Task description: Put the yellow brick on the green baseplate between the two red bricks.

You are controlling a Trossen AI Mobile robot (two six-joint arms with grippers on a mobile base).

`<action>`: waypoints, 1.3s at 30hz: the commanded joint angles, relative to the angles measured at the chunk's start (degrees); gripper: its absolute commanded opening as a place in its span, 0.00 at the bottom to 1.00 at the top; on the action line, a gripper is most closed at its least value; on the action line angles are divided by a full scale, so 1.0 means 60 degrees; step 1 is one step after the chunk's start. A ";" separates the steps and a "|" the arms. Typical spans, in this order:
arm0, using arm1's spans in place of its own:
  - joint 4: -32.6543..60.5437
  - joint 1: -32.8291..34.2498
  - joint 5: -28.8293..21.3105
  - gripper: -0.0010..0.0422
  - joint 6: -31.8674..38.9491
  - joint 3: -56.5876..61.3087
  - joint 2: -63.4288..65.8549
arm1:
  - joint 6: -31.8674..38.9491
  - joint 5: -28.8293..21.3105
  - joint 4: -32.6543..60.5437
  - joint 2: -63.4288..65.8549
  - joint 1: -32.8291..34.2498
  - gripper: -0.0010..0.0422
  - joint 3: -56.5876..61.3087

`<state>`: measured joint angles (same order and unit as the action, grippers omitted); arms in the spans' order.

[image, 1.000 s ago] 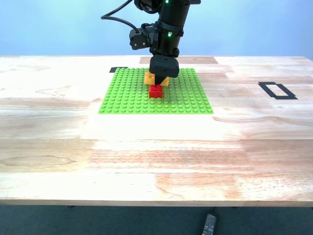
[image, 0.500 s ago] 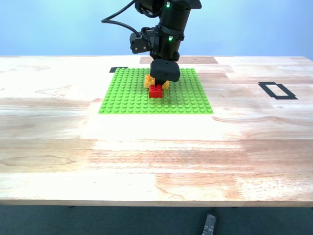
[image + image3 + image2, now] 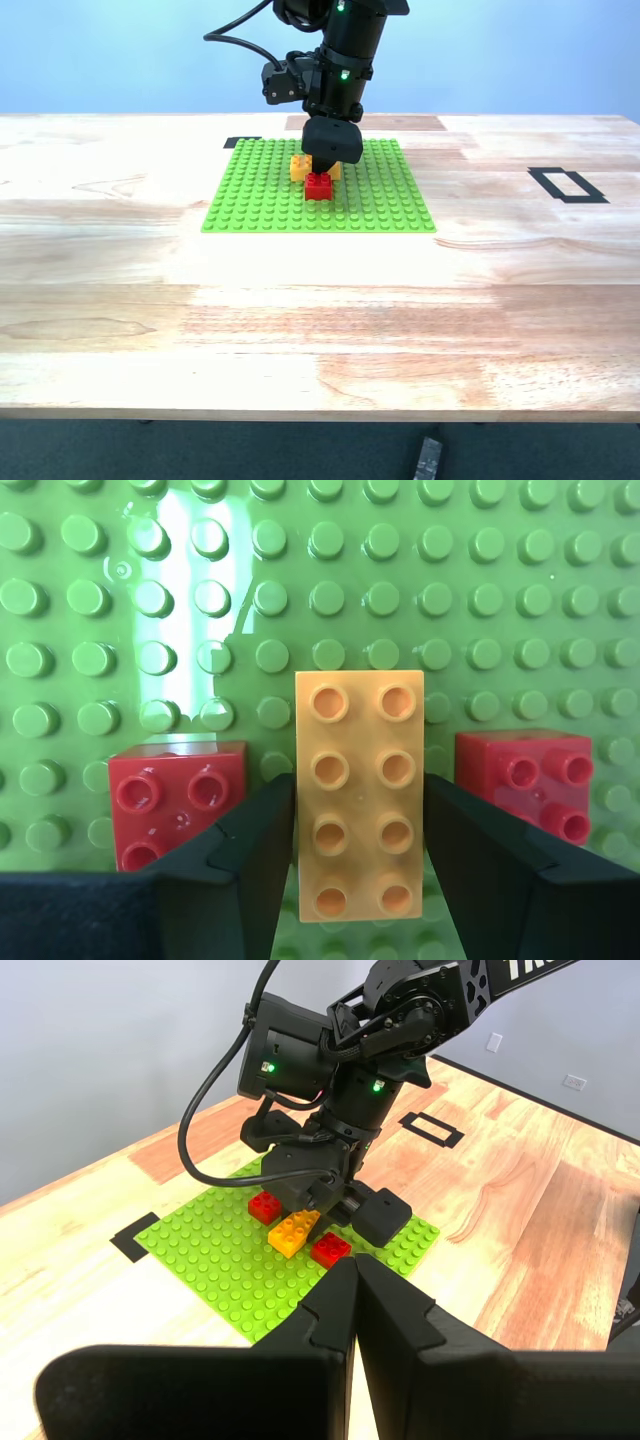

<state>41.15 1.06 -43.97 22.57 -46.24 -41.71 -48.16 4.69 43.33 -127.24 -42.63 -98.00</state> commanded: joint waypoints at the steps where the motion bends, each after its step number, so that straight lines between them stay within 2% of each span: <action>1: 0.0004 -0.0004 0.0000 0.02 -0.0011 -0.0004 0.0000 | 0.0062 -0.0058 -0.0015 0.0040 0.0004 0.45 0.0015; 8: 0.0004 -0.0004 0.0004 0.02 -0.0011 -0.0004 0.0000 | 0.0229 -0.0098 -0.0004 0.0095 0.0073 0.48 0.0058; 22: 0.0004 0.0000 0.0004 0.02 -0.0007 -0.0004 0.0000 | 0.0248 -0.0098 -0.0007 0.0823 0.0076 0.48 -0.0058; 28: 0.0004 0.0000 0.0004 0.02 -0.0007 -0.0004 0.0000 | 0.0594 -0.0106 0.0022 0.0867 0.0051 0.46 -0.0029; 32: 0.0004 0.0000 0.0004 0.02 -0.0007 -0.0004 0.0000 | 0.0601 -0.0102 0.0004 0.0867 0.0055 0.36 0.0069; 39: 0.0004 0.0000 0.0000 0.02 -0.0011 -0.0004 0.0000 | 0.0586 -0.0095 -0.0004 0.0867 0.0055 0.03 0.0233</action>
<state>41.17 1.08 -43.94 22.52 -46.26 -41.71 -44.58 4.10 43.27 -121.97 -42.28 -96.77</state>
